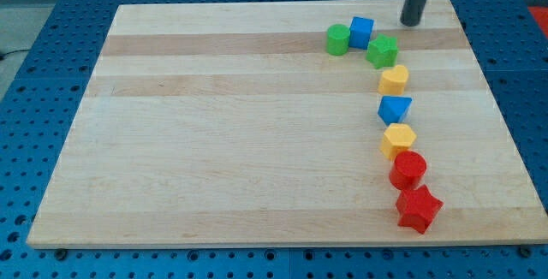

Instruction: Slide the yellow heart to the bottom left of the green circle

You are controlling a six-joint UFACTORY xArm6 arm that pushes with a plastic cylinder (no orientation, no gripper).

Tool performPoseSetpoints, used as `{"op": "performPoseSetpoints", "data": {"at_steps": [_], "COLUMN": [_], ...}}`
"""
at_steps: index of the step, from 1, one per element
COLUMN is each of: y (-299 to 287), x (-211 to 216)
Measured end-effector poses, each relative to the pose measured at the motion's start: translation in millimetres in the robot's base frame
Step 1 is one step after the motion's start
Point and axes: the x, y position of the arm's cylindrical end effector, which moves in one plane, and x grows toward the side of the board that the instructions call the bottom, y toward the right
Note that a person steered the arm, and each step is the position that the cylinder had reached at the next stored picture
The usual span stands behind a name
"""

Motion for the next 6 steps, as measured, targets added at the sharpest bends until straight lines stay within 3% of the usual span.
{"op": "performPoseSetpoints", "data": {"at_steps": [2,5,6], "y": [-4.5,8.3,-86.8], "x": [105.2,138.6,133.0]}}
